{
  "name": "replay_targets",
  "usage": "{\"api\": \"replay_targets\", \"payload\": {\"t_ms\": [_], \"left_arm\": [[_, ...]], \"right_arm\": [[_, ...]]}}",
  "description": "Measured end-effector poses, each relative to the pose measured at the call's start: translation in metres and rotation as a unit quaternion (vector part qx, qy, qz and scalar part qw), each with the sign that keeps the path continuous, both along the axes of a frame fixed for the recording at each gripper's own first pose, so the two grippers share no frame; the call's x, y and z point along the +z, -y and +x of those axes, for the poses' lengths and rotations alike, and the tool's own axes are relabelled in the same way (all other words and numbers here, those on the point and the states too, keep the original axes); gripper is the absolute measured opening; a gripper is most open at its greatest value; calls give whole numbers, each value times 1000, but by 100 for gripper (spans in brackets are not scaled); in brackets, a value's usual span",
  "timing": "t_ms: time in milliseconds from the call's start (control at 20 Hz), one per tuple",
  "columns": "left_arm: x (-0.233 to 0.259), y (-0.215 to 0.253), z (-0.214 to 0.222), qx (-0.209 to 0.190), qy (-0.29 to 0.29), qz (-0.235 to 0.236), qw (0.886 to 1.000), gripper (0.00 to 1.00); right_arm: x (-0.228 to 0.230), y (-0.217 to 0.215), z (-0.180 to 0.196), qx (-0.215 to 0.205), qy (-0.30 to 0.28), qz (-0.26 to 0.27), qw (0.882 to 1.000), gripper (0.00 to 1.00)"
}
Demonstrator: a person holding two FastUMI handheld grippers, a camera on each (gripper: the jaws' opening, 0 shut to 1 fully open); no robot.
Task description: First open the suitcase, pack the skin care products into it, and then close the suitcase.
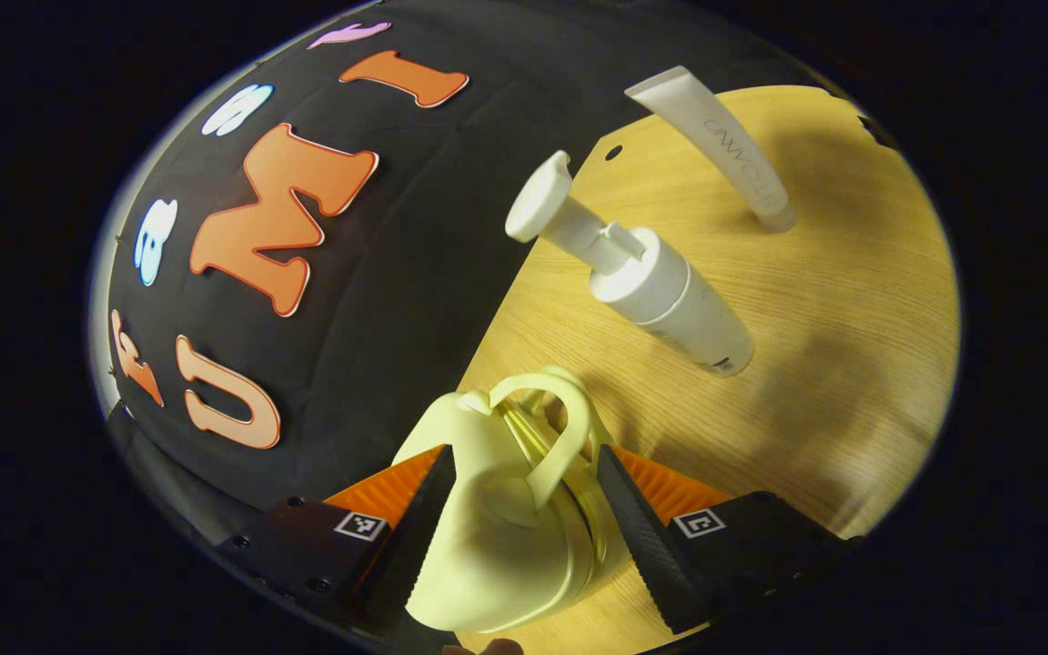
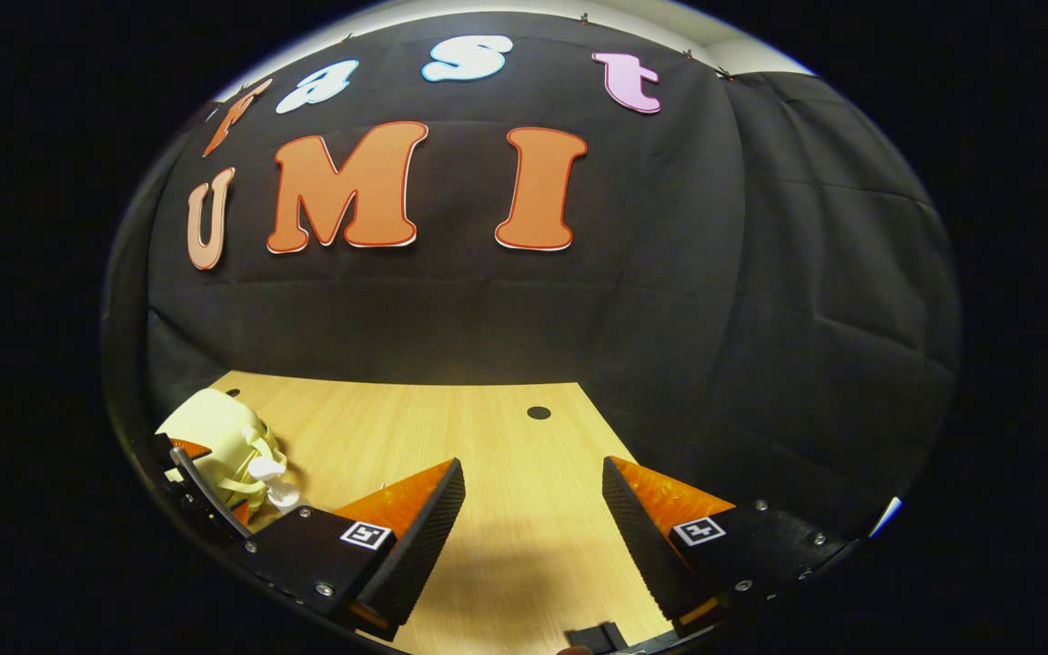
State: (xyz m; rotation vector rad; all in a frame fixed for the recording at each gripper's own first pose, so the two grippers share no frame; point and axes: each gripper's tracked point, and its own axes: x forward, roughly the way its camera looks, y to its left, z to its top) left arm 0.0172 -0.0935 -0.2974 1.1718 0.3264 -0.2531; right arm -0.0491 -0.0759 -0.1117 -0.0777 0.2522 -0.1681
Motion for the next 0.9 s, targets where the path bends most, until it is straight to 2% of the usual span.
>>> {"api": "replay_targets", "payload": {"t_ms": [200, 250, 300, 350, 400, 450, 500, 550, 600, 650, 750, 900], "left_arm": [[-7, 6, 11, -2, -9, 18, 1000, 97], [-11, 7, 14, -1, -15, 22, 1000, 74], [-17, 5, 13, 6, -22, 23, 999, 70], [-19, 12, 13, -3, -28, 24, 999, 48], [-19, 13, 12, -4, -34, 29, 999, 40], [-18, 17, 10, -13, -46, 27, 999, 20], [-19, 15, 13, -4, -69, 13, 998, 13], [-15, 13, 14, 1, -87, -10, 996, 12], [-10, 11, 9, 15, -111, -34, 993, 3], [-9, 12, 7, 25, -140, -66, 988, 2], [10, 16, 13, 34, -139, -121, 982, 3], [43, 12, 18, 50, -110, -174, 977, 2]], "right_arm": [[-2, 3, 0, -4, -8, -2, 1000, 97], [-1, 3, 0, -5, -9, -2, 1000, 97], [0, 3, 0, -5, -8, -2, 1000, 97], [2, 3, -1, -5, -7, -3, 1000, 97], [5, 4, -1, -5, -5, -5, 1000, 97], [7, 3, -1, -4, -4, -8, 1000, 97], [9, 1, 0, -3, -2, -11, 1000, 96], [10, 0, 1, -1, -1, -14, 1000, 96], [12, -3, 2, 2, 0, -15, 1000, 96], [13, -6, 2, 7, 1, -14, 1000, 96], [19, -18, 7, 16, 6, -9, 1000, 97], [33, -37, 17, 34, 18, -6, 999, 97]]}}
